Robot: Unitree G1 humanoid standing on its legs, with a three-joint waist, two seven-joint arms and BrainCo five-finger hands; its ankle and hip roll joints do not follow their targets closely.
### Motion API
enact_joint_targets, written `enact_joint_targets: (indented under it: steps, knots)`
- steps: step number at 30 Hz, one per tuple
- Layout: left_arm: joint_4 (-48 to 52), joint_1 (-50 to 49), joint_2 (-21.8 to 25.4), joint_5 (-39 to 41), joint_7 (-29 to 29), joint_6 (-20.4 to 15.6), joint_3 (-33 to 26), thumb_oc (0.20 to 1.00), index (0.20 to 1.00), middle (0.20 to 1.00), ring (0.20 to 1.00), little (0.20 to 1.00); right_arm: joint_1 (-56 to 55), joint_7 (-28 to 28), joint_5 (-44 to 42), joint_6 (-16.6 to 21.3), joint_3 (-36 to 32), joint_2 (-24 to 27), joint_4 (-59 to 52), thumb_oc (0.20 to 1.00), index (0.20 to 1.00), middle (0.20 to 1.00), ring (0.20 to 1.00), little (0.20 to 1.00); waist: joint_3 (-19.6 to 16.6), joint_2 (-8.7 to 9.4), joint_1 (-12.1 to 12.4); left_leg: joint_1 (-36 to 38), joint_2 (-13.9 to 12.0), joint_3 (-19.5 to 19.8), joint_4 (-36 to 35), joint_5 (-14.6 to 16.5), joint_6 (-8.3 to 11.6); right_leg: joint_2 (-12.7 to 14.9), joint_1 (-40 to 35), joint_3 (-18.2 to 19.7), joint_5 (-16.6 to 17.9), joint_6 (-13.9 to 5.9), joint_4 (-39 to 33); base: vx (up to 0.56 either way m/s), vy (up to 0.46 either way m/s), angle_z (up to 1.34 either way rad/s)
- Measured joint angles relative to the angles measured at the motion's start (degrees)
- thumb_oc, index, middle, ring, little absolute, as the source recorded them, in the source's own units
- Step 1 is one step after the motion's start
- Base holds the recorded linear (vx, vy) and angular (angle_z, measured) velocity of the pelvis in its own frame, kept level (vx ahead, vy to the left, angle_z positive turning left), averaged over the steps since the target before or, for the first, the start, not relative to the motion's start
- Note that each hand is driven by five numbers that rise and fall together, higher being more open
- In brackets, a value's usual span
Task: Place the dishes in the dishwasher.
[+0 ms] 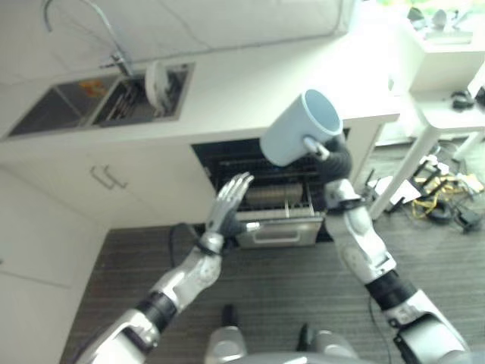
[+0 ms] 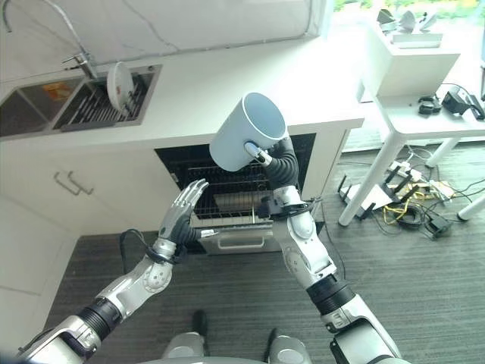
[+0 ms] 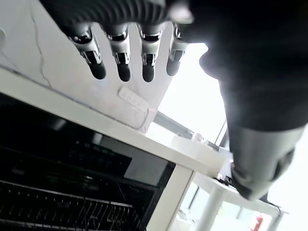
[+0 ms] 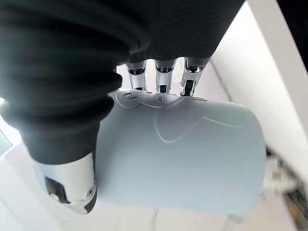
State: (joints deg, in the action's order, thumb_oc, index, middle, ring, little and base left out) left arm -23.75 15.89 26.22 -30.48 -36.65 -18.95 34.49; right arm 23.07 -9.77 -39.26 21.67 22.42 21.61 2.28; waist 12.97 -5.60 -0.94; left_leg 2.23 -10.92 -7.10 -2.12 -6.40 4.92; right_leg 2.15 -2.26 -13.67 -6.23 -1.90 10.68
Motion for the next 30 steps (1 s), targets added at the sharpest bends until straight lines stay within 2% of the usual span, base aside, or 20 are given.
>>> enact_joint_targets:
  steps: [2,4,5,8,13,15,17,20,25,30]
  knots:
    - [-0.3,-0.4,1.0,0.0,1.9,0.1,-0.2,1.000,1.000,1.000,1.000,1.000,0.1,0.1,0.1,-0.6,-1.5,0.3,1.6,0.200,0.200,0.200,0.200,0.200,0.2,1.77,0.8,-0.1,2.1,0.1,0.0,0.8,-0.69,2.6,0.9,0.6,-0.4,-0.52,1.0,0.04,0.041,0.05]
    - [-0.5,-0.3,2.4,0.0,3.3,0.3,-0.1,1.000,1.000,1.000,1.000,1.000,1.0,0.3,0.1,-2.9,-2.6,0.1,2.7,0.200,0.200,0.200,0.200,0.200,0.4,1.95,1.7,-0.4,4.0,0.2,0.0,1.6,-1.98,4.7,1.6,0.6,-0.9,-1.41,2.1,-0.10,0.082,0.14]
    - [-0.6,0.3,3.8,0.0,3.7,0.4,0.0,1.000,1.000,1.000,1.000,1.000,3.7,0.8,1.1,-4.0,-2.7,0.4,4.7,0.200,0.200,0.200,0.200,0.200,1.2,2.33,1.9,-1.7,4.9,0.3,0.3,2.0,-2.37,5.7,3.3,0.7,-1.5,-2.51,2.6,-0.16,0.101,0.12]
    - [-1.2,5.5,5.1,-1.3,4.9,2.1,2.3,1.000,1.000,1.000,1.000,1.000,12.1,0.7,2.2,-6.2,-3.9,2.5,8.5,0.200,0.200,0.200,0.200,0.200,5.6,1.48,1.9,-6.2,5.1,0.2,1.9,1.8,-2.30,6.2,7.6,1.3,-0.4,-3.65,4.5,-0.09,0.067,-0.02]
    - [-0.9,10.3,5.7,-1.1,8.8,5.6,3.9,1.000,1.000,1.000,1.000,1.000,15.1,1.0,2.2,-8.0,-8.6,7.3,13.0,0.200,0.200,0.200,0.200,0.200,12.2,0.90,1.2,-8.6,5.4,0.0,2.5,1.1,-2.54,6.5,10.8,2.3,0.2,-3.84,5.5,0.00,0.062,-0.07]
    - [-0.4,11.6,5.9,-0.9,10.7,6.8,3.9,1.000,1.000,1.000,1.000,1.000,15.6,1.5,2.3,-8.8,-9.5,8.7,13.4,0.200,0.200,0.200,0.200,0.200,13.5,0.78,1.0,-9.7,5.5,-0.7,2.5,1.1,-2.55,6.5,12.6,3.2,0.3,-3.82,5.8,-0.06,0.057,-0.18]
    - [0.4,14.4,7.0,-0.9,13.7,8.4,3.9,1.000,1.000,1.000,1.000,1.000,18.4,1.7,3.3,-9.1,-9.7,10.6,15.5,0.200,0.200,0.200,0.200,0.200,17.0,0.63,0.6,-10.5,5.5,-1.4,2.6,1.0,-2.73,6.5,13.8,3.7,0.7,-3.76,6.5,-0.06,0.044,-0.16]
    - [1.5,17.4,8.6,-0.8,18.8,10.7,6.0,1.000,1.000,1.000,1.000,1.000,19.5,1.8,4.6,-11.3,-9.9,12.2,19.1,0.200,0.200,0.200,0.200,0.200,18.0,0.66,0.1,-12.0,5.6,-1.4,2.5,1.0,-2.76,6.6,15.2,3.7,0.7,-3.76,6.4,0.00,0.000,0.00]
    - [3.7,18.7,11.6,-0.4,25.1,15.4,7.3,1.000,1.000,1.000,1.000,1.000,20.1,3.1,6.1,-12.8,-10.2,15.5,23.5,0.200,0.200,0.200,0.200,0.200,18.3,1.06,0.2,-12.3,5.6,-1.4,2.6,1.0,-2.79,6.6,15.7,3.8,0.7,-3.77,6.7,-0.03,0.001,-0.02]
    - [4.8,20.9,13.6,-0.4,32.1,18.4,8.9,1.000,1.000,1.000,1.000,1.000,22.2,4.4,5.9,-17.0,-12.5,16.2,27.3,0.200,0.200,0.200,0.200,0.200,18.3,1.08,0.1,-13.3,5.8,-1.4,3.2,1.0,-2.79,6.9,17.2,3.9,0.7,-3.77,7.7,0.00,0.000,0.00]
